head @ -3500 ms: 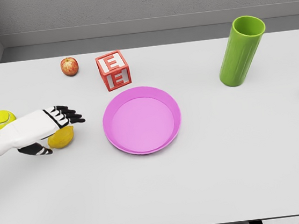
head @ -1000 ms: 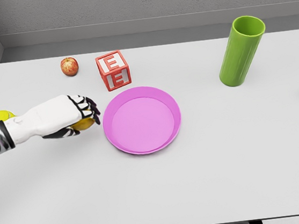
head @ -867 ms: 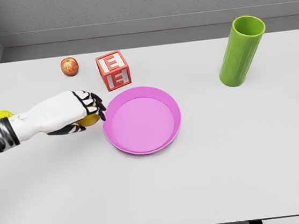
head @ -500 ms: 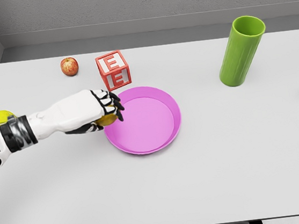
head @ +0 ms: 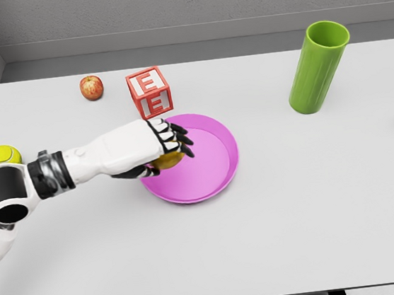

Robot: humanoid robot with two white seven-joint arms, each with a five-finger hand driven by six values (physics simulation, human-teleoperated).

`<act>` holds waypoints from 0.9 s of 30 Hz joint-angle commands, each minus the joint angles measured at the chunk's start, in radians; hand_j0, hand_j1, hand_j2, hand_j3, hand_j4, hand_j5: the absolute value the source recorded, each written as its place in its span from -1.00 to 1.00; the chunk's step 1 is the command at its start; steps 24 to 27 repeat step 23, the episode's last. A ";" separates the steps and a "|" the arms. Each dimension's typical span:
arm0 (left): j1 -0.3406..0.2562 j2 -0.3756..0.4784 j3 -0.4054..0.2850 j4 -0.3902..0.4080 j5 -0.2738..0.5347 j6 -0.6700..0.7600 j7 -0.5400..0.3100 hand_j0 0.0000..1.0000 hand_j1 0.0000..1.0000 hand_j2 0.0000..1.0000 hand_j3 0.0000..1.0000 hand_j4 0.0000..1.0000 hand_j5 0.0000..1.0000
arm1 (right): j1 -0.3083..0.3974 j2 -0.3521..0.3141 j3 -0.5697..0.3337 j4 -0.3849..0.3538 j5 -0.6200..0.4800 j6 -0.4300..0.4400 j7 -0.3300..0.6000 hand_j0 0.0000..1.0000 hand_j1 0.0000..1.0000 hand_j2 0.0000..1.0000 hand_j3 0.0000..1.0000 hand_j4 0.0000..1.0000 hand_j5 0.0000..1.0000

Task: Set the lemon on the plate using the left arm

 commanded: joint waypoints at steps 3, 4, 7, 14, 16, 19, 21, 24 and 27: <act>-0.002 -0.010 0.002 0.001 0.009 0.002 0.000 1.00 1.00 1.00 1.00 1.00 1.00 | 0.000 0.000 0.000 0.000 0.000 0.000 0.000 1.00 1.00 1.00 1.00 1.00 1.00; -0.002 -0.008 0.002 0.001 0.009 0.002 0.000 1.00 1.00 1.00 1.00 1.00 1.00 | 0.000 0.000 0.000 0.000 0.000 0.000 0.000 1.00 1.00 1.00 1.00 1.00 1.00; -0.003 0.053 0.040 0.004 0.015 0.002 0.001 1.00 1.00 1.00 1.00 1.00 1.00 | 0.000 0.000 0.000 0.000 0.000 -0.001 0.000 1.00 1.00 1.00 1.00 1.00 1.00; 0.055 0.240 0.143 0.019 0.107 0.002 0.000 1.00 1.00 1.00 1.00 1.00 1.00 | 0.000 0.000 0.000 0.000 0.000 0.000 0.000 1.00 1.00 1.00 1.00 1.00 1.00; 0.063 0.252 0.163 0.082 0.108 0.002 0.000 1.00 1.00 1.00 1.00 1.00 1.00 | 0.000 0.000 0.000 0.000 0.000 -0.001 0.000 1.00 1.00 1.00 1.00 1.00 1.00; 0.069 0.259 0.172 0.125 0.110 0.002 0.000 1.00 1.00 1.00 1.00 1.00 1.00 | 0.000 0.000 0.000 0.000 0.000 0.000 0.000 1.00 1.00 1.00 1.00 1.00 1.00; 0.071 0.255 0.169 0.127 0.147 0.002 0.000 1.00 1.00 1.00 1.00 1.00 1.00 | 0.000 0.000 0.000 0.000 0.000 -0.001 0.000 1.00 1.00 1.00 1.00 1.00 1.00; 0.071 0.249 0.167 0.125 0.147 0.002 0.000 1.00 1.00 1.00 1.00 1.00 1.00 | 0.000 0.000 0.000 0.000 0.000 0.000 0.000 1.00 1.00 1.00 1.00 1.00 1.00; 0.071 0.249 0.167 0.125 0.147 0.002 0.000 1.00 1.00 1.00 1.00 1.00 1.00 | 0.000 0.000 0.000 0.000 0.000 0.000 0.000 1.00 1.00 1.00 1.00 1.00 1.00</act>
